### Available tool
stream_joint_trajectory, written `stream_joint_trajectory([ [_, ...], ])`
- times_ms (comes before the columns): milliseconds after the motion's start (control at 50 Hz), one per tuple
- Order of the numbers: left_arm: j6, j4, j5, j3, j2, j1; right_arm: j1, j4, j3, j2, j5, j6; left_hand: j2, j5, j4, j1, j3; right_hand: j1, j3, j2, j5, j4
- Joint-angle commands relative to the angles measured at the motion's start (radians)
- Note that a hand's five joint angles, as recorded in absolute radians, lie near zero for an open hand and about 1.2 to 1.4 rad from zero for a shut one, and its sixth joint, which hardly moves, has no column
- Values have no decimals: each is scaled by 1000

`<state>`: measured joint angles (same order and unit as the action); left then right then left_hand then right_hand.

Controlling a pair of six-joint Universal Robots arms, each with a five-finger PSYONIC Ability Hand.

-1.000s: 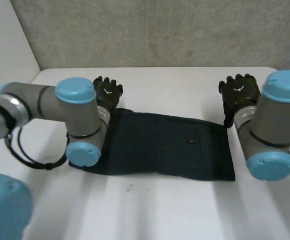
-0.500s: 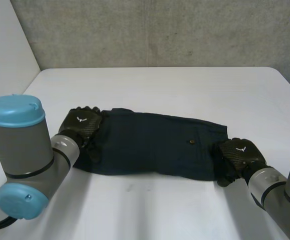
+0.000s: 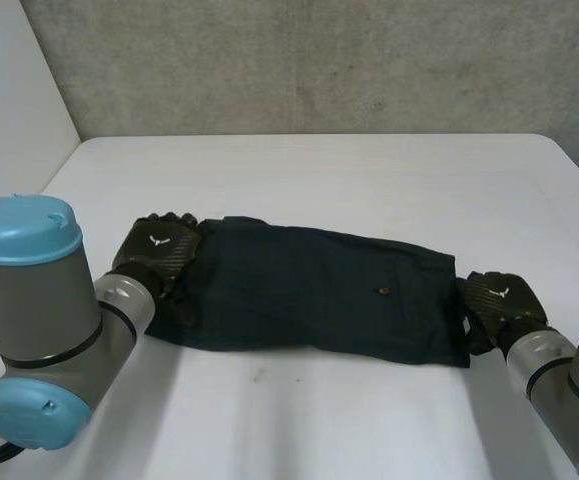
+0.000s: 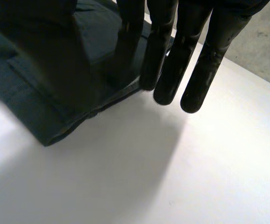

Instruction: Fold the shorts.

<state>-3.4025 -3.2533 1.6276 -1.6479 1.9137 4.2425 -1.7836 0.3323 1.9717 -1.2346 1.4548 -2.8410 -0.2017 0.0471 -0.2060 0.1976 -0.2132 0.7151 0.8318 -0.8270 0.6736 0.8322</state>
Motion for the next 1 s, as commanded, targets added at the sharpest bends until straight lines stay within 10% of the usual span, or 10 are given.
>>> stream_joint_trajectory([
  [20, 0, -2, 0, -4, -16, 1, 3, -41, 10, -16, -14, -12, 27, -47, 31, -23, 39, -13, -130, 125, -146, -131],
  [560, 0, -17, 0, -23, -18, 1, -5, -91, 10, -46, -51, -18, 27, -47, 31, -23, 39, -166, -283, 278, -299, -283],
  [1000, 0, -36, -2, -30, -16, 10, -39, -72, -70, 69, -51, -35, 27, -47, 31, -23, 39, 159, 42, -47, 26, 42],
])
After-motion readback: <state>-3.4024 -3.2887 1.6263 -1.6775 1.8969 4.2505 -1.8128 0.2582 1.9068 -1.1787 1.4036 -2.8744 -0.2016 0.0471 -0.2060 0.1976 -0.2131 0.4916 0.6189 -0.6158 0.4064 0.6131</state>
